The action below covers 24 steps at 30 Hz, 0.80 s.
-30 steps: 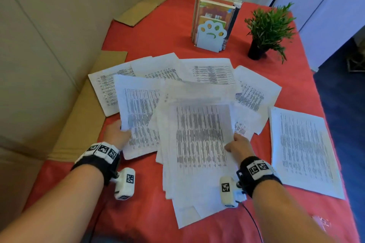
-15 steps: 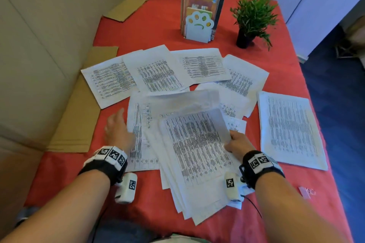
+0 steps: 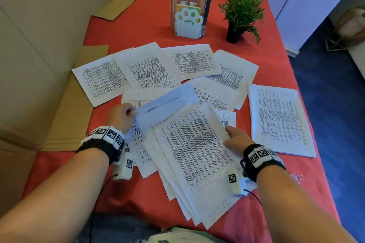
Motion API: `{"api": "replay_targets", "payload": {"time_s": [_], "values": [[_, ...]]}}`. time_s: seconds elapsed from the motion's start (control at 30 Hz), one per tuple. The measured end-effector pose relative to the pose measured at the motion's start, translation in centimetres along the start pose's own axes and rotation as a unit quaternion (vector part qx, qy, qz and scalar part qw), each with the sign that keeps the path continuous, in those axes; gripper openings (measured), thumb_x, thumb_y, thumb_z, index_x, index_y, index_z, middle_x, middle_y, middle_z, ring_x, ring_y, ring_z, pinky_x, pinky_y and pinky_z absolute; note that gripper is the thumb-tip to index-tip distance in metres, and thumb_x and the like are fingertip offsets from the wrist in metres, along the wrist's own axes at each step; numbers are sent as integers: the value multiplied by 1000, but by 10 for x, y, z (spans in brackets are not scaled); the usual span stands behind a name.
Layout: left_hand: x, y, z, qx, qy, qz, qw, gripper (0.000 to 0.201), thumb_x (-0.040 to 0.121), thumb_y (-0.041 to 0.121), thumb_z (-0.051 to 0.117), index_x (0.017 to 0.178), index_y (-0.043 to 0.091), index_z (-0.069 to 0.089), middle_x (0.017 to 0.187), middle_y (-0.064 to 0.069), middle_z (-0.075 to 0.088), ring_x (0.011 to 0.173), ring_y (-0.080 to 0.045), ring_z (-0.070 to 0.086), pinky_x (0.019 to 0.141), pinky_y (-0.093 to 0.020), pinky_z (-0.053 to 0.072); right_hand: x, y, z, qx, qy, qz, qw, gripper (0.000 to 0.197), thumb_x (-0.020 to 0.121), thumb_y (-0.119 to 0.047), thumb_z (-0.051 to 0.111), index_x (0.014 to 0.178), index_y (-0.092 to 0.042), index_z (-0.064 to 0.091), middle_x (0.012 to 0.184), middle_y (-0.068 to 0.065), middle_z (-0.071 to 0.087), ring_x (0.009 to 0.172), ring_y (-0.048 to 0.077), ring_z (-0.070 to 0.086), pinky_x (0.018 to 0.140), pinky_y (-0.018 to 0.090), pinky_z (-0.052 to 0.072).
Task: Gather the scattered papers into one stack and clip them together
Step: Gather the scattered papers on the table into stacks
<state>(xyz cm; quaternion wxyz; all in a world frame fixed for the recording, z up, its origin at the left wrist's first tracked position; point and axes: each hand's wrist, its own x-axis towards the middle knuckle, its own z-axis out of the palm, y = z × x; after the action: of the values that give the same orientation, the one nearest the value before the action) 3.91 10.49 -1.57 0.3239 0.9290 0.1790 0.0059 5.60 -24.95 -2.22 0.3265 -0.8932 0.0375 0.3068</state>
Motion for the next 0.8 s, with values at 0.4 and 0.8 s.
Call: {"api": "replay_targets", "payload": {"time_s": [0.4, 0.8], "values": [[-37, -11, 13, -10, -218, -163, 962, 13, 84, 9, 58, 98, 7, 56, 96, -12, 60, 78, -24, 55, 64, -28, 40, 9, 9, -1, 94, 133, 55, 985, 25, 81, 8, 46, 97, -4, 62, 90, 15, 63, 90, 31, 61, 74, 31, 44], [-52, -14, 30, -140, -69, -197, 968, 33, 92, 0, 40, 124, -1, 50, 106, -15, 56, 90, -25, 50, 77, -30, 39, 19, -1, 21, 166, 183, 64, 967, 17, 79, 7, 43, 85, -5, 53, 72, 5, 53, 78, 25, 52, 68, 29, 41]]}}
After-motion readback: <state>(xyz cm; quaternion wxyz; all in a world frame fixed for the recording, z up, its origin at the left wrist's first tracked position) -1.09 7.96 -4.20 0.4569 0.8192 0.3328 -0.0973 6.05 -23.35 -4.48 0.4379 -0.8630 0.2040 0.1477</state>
